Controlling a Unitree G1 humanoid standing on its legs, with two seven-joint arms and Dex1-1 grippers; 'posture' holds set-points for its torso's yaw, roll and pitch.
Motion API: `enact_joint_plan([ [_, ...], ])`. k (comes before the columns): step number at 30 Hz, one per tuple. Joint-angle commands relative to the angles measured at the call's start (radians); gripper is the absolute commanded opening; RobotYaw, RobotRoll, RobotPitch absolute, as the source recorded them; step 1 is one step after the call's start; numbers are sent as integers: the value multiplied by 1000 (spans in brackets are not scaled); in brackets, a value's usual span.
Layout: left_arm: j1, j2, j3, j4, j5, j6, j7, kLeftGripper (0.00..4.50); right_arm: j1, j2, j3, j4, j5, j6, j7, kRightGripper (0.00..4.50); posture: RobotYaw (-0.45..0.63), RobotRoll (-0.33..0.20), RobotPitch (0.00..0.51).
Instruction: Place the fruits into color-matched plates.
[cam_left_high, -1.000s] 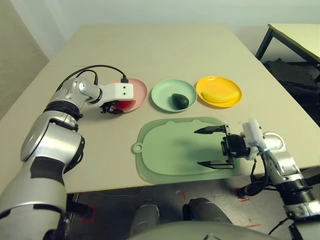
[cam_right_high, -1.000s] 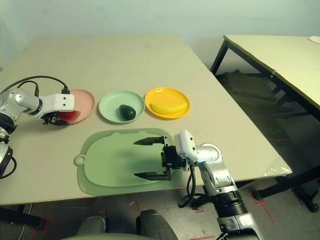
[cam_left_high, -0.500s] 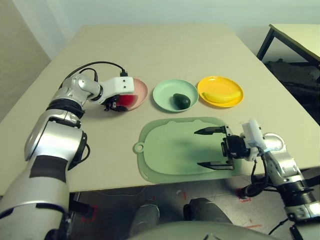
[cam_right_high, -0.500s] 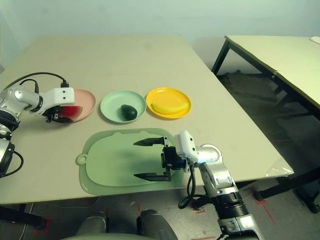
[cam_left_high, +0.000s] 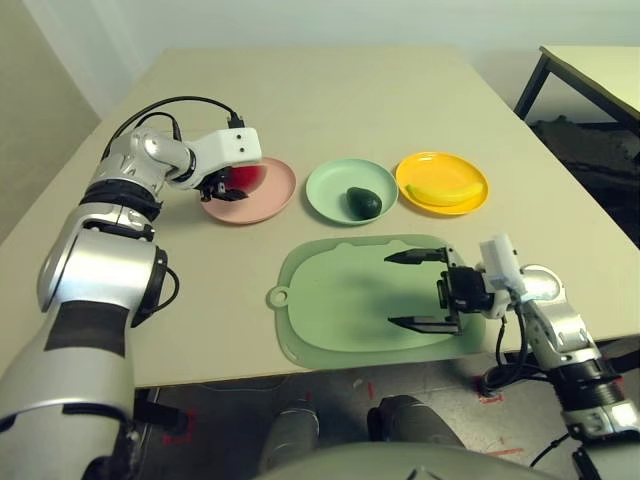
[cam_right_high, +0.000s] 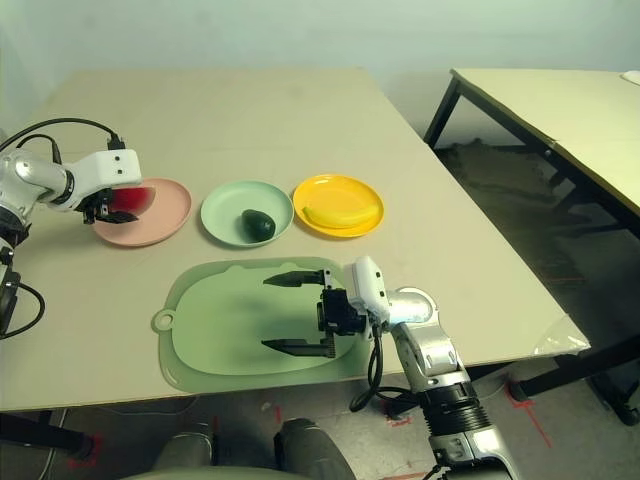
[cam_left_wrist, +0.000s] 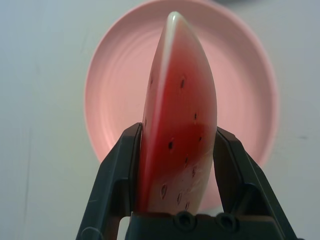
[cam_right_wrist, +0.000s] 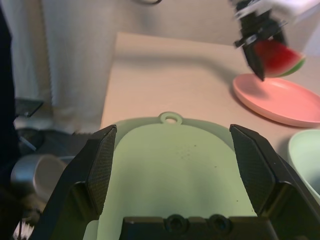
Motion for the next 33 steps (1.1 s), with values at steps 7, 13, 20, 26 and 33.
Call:
enact_joint_plan([
  [7,34,-36,-15,30,62,25,124,2291,43,-18,-21,-94,9,116,-144,4500,-140,0,54],
  [13,37,-36,-9,31,62,22,119,2291,45,-22,-12,-109,-12,169,-226,4500,-138,0,54],
  [20,36,-32,-5,32,68,27,114,2291,19,-20,-11,-86,-51,208,-315,4500,-138,0,53],
  [26,38,-38,-8,32,74,29,138,2291,11,-16,-5,-88,-64,233,-362,4500,-144,0,51],
  [33,40,-35,-9,33,76,29,148,4456,19,-12,5,-82,-73,229,-361,4500,-136,0,51],
])
